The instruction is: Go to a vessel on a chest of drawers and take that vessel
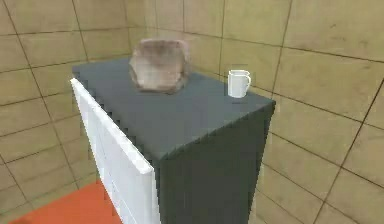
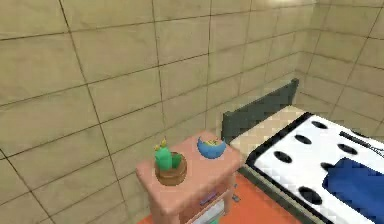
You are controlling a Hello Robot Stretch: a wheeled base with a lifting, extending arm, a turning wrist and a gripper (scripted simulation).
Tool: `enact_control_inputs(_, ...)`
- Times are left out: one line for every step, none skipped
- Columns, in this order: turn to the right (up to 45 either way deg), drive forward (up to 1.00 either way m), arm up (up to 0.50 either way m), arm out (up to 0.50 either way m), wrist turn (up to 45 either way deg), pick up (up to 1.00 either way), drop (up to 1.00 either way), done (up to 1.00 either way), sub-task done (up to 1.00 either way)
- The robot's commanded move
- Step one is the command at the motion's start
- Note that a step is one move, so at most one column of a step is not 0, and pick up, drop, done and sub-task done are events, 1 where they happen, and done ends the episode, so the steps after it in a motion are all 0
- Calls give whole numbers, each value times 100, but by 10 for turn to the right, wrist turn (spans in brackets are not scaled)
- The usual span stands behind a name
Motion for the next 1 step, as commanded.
enact_control_inputs(-450,0,0,0,0,0,0,0,0)
